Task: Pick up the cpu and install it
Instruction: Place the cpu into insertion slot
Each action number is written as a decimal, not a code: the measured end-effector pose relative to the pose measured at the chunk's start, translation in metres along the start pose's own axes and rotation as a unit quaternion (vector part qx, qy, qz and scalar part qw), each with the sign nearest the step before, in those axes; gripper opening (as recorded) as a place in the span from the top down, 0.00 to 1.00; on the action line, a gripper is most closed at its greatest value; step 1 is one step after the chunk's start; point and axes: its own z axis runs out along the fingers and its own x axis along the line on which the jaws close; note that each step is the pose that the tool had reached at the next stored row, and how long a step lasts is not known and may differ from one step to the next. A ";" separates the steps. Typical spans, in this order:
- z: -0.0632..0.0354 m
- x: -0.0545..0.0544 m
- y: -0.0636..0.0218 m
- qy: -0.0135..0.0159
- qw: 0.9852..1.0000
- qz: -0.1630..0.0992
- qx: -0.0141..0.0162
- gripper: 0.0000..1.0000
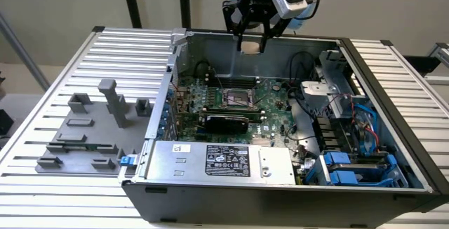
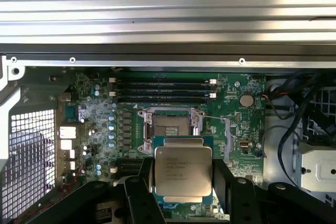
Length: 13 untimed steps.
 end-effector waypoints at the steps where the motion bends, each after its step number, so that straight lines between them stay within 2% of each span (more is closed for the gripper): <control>1: 0.0000 0.000 0.0000 0.000 1.000 0.000 0.000 0.45; 9: 0.0000 0.001 0.0000 0.000 1.000 0.000 0.000 0.45; 13: 0.0013 0.009 -0.0002 0.000 1.000 0.004 0.000 0.45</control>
